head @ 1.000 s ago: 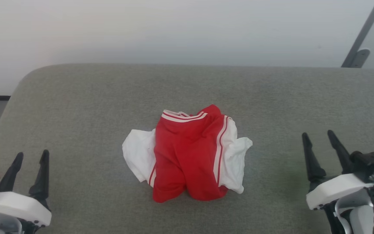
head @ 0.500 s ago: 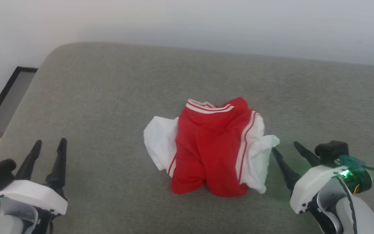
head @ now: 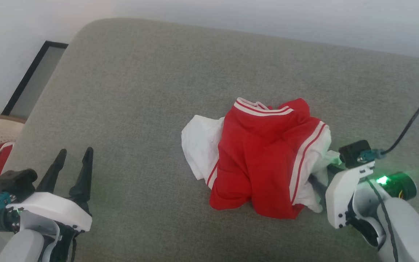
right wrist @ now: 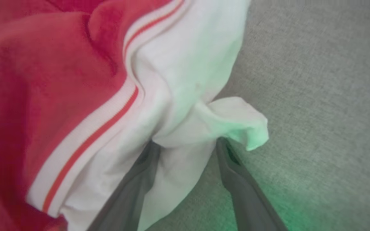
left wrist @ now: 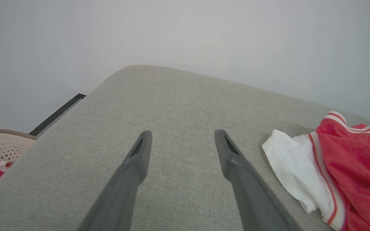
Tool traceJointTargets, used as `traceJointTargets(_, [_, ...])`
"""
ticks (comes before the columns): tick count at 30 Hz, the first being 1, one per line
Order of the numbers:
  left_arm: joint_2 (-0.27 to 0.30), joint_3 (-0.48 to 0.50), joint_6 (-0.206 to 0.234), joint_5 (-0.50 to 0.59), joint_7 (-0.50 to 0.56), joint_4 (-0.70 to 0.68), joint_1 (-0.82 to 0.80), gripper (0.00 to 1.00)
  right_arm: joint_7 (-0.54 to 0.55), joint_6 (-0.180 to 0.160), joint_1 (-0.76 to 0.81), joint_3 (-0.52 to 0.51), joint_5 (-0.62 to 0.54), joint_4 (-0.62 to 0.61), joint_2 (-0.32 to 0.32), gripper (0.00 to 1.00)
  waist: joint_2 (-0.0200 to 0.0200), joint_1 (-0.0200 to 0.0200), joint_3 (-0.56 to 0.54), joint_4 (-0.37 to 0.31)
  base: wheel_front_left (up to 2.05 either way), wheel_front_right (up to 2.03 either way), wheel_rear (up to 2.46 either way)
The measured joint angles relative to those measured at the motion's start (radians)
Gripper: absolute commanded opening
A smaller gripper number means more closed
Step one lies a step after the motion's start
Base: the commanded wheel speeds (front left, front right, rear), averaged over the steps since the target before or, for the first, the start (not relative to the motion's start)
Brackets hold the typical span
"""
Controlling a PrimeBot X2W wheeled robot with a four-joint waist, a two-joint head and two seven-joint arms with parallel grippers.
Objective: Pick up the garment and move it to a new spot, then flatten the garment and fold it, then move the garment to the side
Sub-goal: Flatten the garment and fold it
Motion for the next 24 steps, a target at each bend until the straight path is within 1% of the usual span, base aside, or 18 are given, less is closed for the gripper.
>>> traceJointTargets(1, [-0.003, -0.001, -0.002, 0.000, -0.001, 0.006, -0.005, 1.00, 0.001, 0.000, -0.008, -0.001, -0.002, 0.002, 0.001, 0.00, 0.0000, 0.0000, 0.004, 0.003, 0.00, 0.00, 0.00])
traceJointTargets(6, [-0.010, 0.002, -0.012, 0.000, -0.009, 0.031, -0.014, 1.00, 0.025, 0.001, -0.021, -0.006, -0.007, -0.007, 0.006, 0.00, 0.0000, -0.0001, 0.009, -0.001, 0.00, 0.00, 0.00])
traceJointTargets(10, [-0.002, 0.012, -0.017, -0.002, -0.013, 0.040, -0.021, 1.00, 0.052, 0.001, -0.020, -0.037, 0.008, -0.052, -0.014, 0.00, 0.0000, -0.0001, 0.007, -0.020, 0.00, 0.00, 0.00])
traceJointTargets(11, [0.002, 0.016, -0.017, -0.002, -0.014, 0.041, -0.022, 1.00, 0.060, 0.001, -0.020, -0.048, 0.010, -0.072, -0.028, 0.00, 0.0000, 0.0000, 0.006, -0.026, 0.00, 0.00, 0.00])
traceJointTargets(12, [0.009, 0.023, -0.018, -0.002, -0.017, 0.041, -0.022, 1.00, 0.079, 0.001, -0.020, -0.078, 0.011, -0.110, -0.050, 0.00, 0.0000, 0.0000, 0.005, -0.040, 0.00, 0.00, 0.00])
traceJointTargets(17, [0.017, 0.028, -0.018, -0.003, -0.018, 0.035, -0.023, 1.00, 0.124, 0.001, 0.002, -0.182, 0.012, -0.194, -0.100, 0.00, 0.0000, -0.0001, 0.005, -0.076, 0.00, 0.00, 0.00])
traceJointTargets(22, [0.019, 0.024, -0.020, -0.003, -0.018, 0.032, -0.035, 1.00, 0.168, 0.001, 0.047, -0.267, 0.017, -0.211, -0.134, 0.00, 0.0000, -0.0001, 0.014, -0.098, 0.00, 0.00, 0.00])
traceJointTargets(24, [0.019, 0.021, -0.020, -0.003, -0.018, 0.035, -0.044, 1.00, 0.164, 0.001, 0.058, -0.299, 0.028, -0.199, -0.127, 0.00, 0.0000, 0.0000, 0.020, -0.103, 0.00, 0.00, 0.00])
